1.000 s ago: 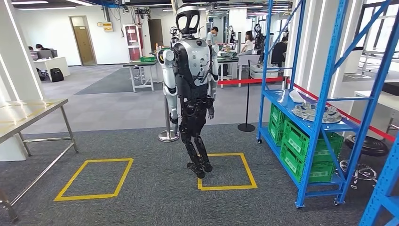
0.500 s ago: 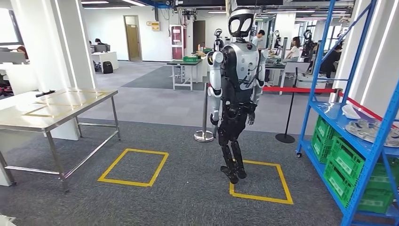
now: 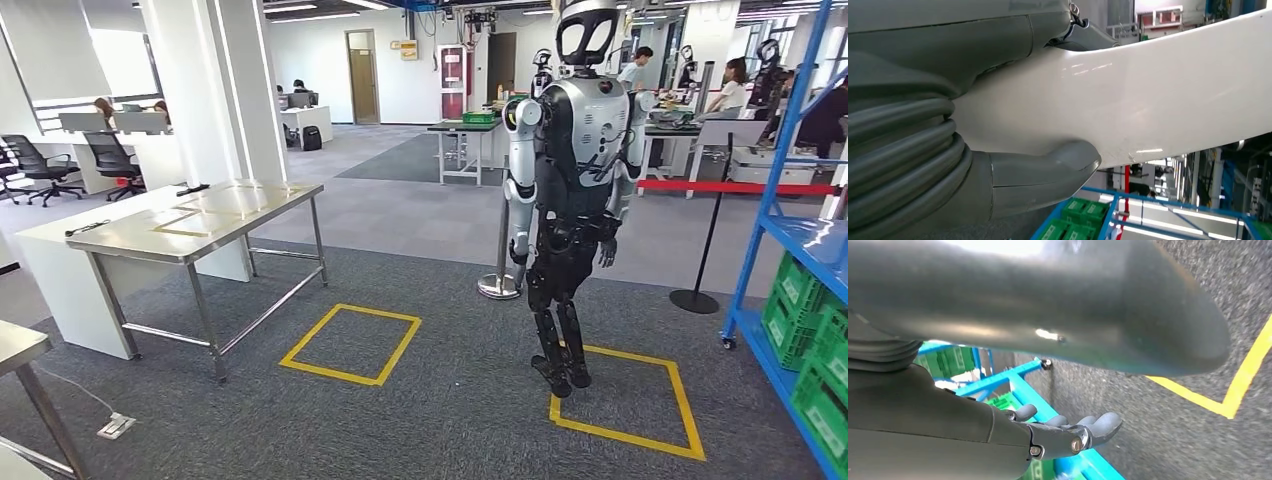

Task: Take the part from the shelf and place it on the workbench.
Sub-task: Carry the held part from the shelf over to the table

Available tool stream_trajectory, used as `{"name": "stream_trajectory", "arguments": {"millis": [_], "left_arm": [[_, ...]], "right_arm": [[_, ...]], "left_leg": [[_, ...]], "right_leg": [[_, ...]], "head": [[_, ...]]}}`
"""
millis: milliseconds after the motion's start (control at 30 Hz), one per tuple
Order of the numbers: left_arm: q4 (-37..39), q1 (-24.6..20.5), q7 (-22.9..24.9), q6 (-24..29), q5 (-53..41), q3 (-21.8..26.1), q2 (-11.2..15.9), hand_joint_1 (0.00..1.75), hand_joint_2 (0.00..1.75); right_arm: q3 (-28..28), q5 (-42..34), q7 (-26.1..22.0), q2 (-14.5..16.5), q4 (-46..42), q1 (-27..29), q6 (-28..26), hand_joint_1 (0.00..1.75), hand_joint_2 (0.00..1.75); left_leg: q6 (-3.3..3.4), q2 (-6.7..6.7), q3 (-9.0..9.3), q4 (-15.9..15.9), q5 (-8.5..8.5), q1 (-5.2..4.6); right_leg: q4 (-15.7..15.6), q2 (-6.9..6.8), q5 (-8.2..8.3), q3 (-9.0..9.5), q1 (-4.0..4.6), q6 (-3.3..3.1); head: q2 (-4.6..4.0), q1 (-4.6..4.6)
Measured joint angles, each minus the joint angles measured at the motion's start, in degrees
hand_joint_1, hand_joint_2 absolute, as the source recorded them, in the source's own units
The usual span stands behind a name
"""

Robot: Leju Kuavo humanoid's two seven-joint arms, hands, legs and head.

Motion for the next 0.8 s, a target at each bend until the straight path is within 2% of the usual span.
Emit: {"name": "stream_trajectory", "arguments": {"millis": [33,100,133,167,200,233,267,300,333,367,400,433,467,500,533,567,600,633,667,700,767,800], "left_arm": [[0.13,-0.01,0.00,0.00,0.00,-0.07,0.04,1.75,1.75],[0.22,-0.05,-0.01,0.00,0.01,-0.20,0.18,1.75,1.75],[0.22,-0.11,-0.02,0.00,0.01,-0.28,0.24,1.75,1.75],[0.23,-0.15,-0.04,0.00,0.02,-0.34,0.30,1.75,1.75],[0.25,-0.15,-0.04,0.00,0.02,-0.39,0.35,1.75,1.75],[0.25,-0.14,-0.05,0.00,0.02,-0.42,0.40,1.75,1.75],[0.24,-0.06,-0.05,0.00,0.02,-0.44,0.46,1.75,1.75],[0.22,-0.07,-0.08,0.00,0.03,-0.45,0.50,1.75,1.75],[0.22,-0.18,-0.08,0.00,0.03,-0.48,0.52,1.75,1.75],[0.25,-0.30,-0.09,0.00,0.03,-0.51,0.50,1.75,1.75],[0.31,-0.44,-0.10,0.00,0.03,-0.54,0.45,1.75,1.75],[0.42,-0.48,-0.10,0.00,0.03,-0.58,0.40,1.75,1.75],[0.56,-0.45,-0.14,0.00,0.04,-0.64,0.36,1.75,1.75],[0.72,-0.43,-0.21,0.00,0.07,-0.75,0.33,1.75,1.75],[0.87,-0.45,-0.33,-0.01,0.13,-0.91,0.34,1.75,1.75],[1.03,-0.53,-0.47,-0.01,0.22,-1.13,0.38,1.75,1.75],[1.19,-0.68,-0.62,-0.02,0.36,-1.40,0.44,1.75,1.75],[1.32,-0.91,-0.75,-0.04,0.51,-1.67,0.58,1.75,1.75],[1.43,-1.15,-0.89,-0.07,0.71,-1.92,0.73,1.75,1.75],[1.50,-1.32,-0.98,-0.09,0.91,-2.11,0.91,1.75,1.75],[1.57,-1.33,-1.10,-0.11,1.33,-2.31,1.32,1.75,1.75],[1.56,-1.26,-1.16,-0.11,1.56,-2.35,1.59,1.75,1.75]], "right_arm": [[0.00,0.00,0.00,0.02,0.00,-0.02,0.00,0.00,0.00],[0.00,0.00,-0.01,0.10,0.01,-0.06,0.00,0.00,0.00],[0.00,0.00,-0.05,0.15,0.01,-0.08,0.00,0.00,0.00],[0.00,0.00,-0.13,0.18,0.02,-0.11,0.00,0.00,0.00],[-0.01,0.00,-0.13,0.21,0.02,-0.15,0.00,0.00,0.00],[-0.01,-0.01,-0.08,0.22,0.02,-0.25,0.01,0.00,0.00],[-0.02,-0.02,0.14,0.27,0.01,-0.37,0.01,0.00,0.00],[-0.02,-0.03,0.41,0.32,0.01,-0.50,0.00,0.00,0.00],[-0.02,-0.03,0.51,0.36,0.00,-0.59,-0.01,0.00,0.00],[-0.02,-0.03,0.55,0.34,0.00,-0.57,-0.03,0.00,0.00],[-0.02,-0.02,0.45,0.28,0.00,-0.49,-0.04,0.00,0.00],[-0.02,-0.03,0.42,0.21,0.00,-0.36,-0.04,0.00,0.00],[-0.02,-0.08,0.50,0.15,0.00,-0.25,-0.04,0.00,0.00],[-0.02,-0.17,0.60,0.11,0.00,-0.18,-0.06,0.00,0.00],[-0.02,-0.28,0.69,0.08,0.00,-0.16,-0.10,0.00,0.00],[-0.03,-0.45,0.71,0.05,0.00,-0.16,-0.15,0.00,0.00],[-0.04,-0.62,0.69,-0.01,0.01,-0.17,-0.22,0.00,0.00],[-0.06,-0.79,0.52,-0.05,0.01,-0.16,-0.32,0.00,0.00],[-0.10,-0.97,0.22,-0.08,0.02,-0.14,-0.43,0.00,0.00],[-0.16,-1.11,-0.12,-0.09,0.02,-0.11,-0.55,0.00,0.00],[-0.28,-1.27,-0.24,-0.10,0.01,-0.14,-0.79,0.00,0.00],[-0.32,-1.28,-0.03,-0.15,0.01,-0.17,-0.88,0.00,0.00]], "left_leg": [[0.28,0.31,1.42,-2.63,1.72,-0.08],[1.36,2.73,5.59,-10.48,5.09,-0.65],[1.89,3.92,7.11,-13.32,5.97,-0.97],[2.35,4.69,7.80,-14.76,6.24,-1.31],[2.62,4.60,7.73,-14.93,6.17,-1.52],[2.78,3.82,7.70,-15.26,6.33,-1.55],[2.96,3.08,7.88,-15.63,6.55,-1.38],[3.18,2.37,8.15,-16.07,6.79,-1.09],[3.39,1.63,8.51,-16.50,7.04,-0.74],[3.55,0.92,8.79,-16.74,7.25,-0.44],[3.68,0.13,8.75,-16.80,7.32,-0.33],[3.71,-0.71,8.68,-16.76,7.33,-0.26],[3.70,-1.59,8.64,-16.70,7.33,-0.21],[3.66,-2.49,8.63,-16.60,7.31,-0.13],[3.54,-3.38,8.63,-16.44,7.26,-0.03],[3.34,-4.25,8.62,-16.18,7.14,0.10],[2.99,-5.09,8.47,-15.82,6.96,0.16],[2.58,-5.91,8.21,-15.39,6.77,0.20],[2.11,-6.65,7.87,-15.09,6.67,0.22],[1.65,-7.36,7.47,-15.00,6.69,0.24],[0.85,-8.20,6.98,-15.21,6.93,0.42],[0.55,-7.18,6.70,-14.82,6.68,0.37]], "right_leg": [[0.00,-0.78,-0.19,0.25,0.14,-0.02],[-0.03,-2.22,-0.64,0.89,0.39,0.11],[-0.04,-2.80,-0.83,1.13,0.47,0.31],[-0.09,-3.42,-0.95,1.30,0.47,0.56],[-0.21,-4.04,-1.02,1.46,0.47,0.84],[-0.38,-4.69,-1.09,1.72,0.47,1.15],[-0.44,-4.62,-1.25,2.00,0.41,1.49],[-0.02,-3.36,-1.68,2.04,0.34,1.85],[1.54,-1.42,-2.66,1.47,0.27,2.21],[4.41,0.86,-4.13,0.12,0.11,2.52],[8.18,2.51,-5.82,-1.80,0.05,2.74],[12.08,3.18,-7.23,-3.92,0.00,2.93],[14.69,3.35,-7.67,-5.52,-0.05,3.10],[15.29,3.37,-6.98,-6.21,-0.14,3.24],[13.69,3.46,-5.26,-5.84,-0.25,3.34],[10.13,4.00,-2.89,-4.48,-0.45,3.47],[6.23,5.36,-1.13,-2.90,-0.71,3.59],[3.01,6.71,0.00,-1.59,-0.92,3.58],[0.97,7.74,0.41,-0.78,-1.04,3.44],[0.33,8.19,0.15,-0.56,-1.02,3.13],[0.08,6.82,0.20,-0.31,-0.91,2.19],[-0.08,6.11,0.31,-0.12,-0.92,1.70]], "head": [[0.00,-0.01],[0.00,0.01],[0.00,0.00],[0.00,0.03],[0.00,0.05],[0.00,0.03],[0.00,0.08],[0.00,0.09],[0.00,0.15],[0.00,0.25],[0.00,0.32],[0.00,0.42],[0.00,0.46],[0.00,0.50],[0.00,0.52],[0.00,0.54],[0.00,0.55],[0.00,0.52],[0.00,0.51],[0.00,0.48],[0.00,0.44],[0.00,0.32]]}}
